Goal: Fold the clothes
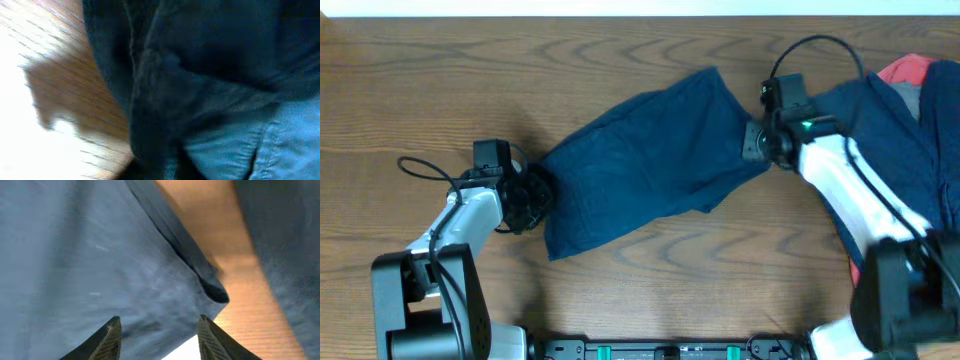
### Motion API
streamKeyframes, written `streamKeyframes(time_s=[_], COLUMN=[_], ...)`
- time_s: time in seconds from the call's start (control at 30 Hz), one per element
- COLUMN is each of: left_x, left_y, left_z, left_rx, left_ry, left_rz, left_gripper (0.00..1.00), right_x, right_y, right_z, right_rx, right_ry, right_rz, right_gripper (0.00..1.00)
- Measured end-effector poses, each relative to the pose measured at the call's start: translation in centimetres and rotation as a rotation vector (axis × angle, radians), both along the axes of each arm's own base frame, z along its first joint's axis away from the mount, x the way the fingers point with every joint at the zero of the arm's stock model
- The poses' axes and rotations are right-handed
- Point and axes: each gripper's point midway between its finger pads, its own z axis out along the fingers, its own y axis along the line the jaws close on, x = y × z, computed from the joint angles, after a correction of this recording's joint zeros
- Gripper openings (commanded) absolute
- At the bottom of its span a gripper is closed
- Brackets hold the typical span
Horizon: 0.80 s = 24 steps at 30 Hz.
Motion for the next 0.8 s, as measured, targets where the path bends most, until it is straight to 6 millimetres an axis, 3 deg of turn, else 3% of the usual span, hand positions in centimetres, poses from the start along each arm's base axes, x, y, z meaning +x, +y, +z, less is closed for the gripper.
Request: streamKeyframes(time_s=[0.13, 0.3, 0.4, 0.6, 0.8], left_x=[-0.7, -2.8, -2.8, -2.2, -1.2], left_y=[-0.6, -1.0, -0.9, -0.7, -0.8], left_z=[0.3, 2.2, 5.5, 13.1, 17.3], left_rx=[-0.028, -0.041, -0.027, 0.004, 0.009], left_ry=[0.015, 0.076, 0.058, -0.040, -0.133], left_rz=[-0.031, -0.074, -0.094, -0.119, -0.129], left_gripper=[0.06, 0.06, 0.06, 0.06, 0.06], right_x=[-0.2, -1.4, -2.6, -5.8, -10.0], right_y=[1.4, 5.5, 9.1, 16.8, 25.4], right_z=[2.7, 2.0, 1.1, -3.0, -8.0], right_rx=[0.049, 0.094, 0.122, 0.157, 0.253], right_ry=[-0.065, -0.037, -0.015, 0.064, 0.112], right_rz=[0.067, 0.233, 0.363, 0.596, 0.820], right_gripper=[0.42, 0.30, 0.22, 0.15, 0.15])
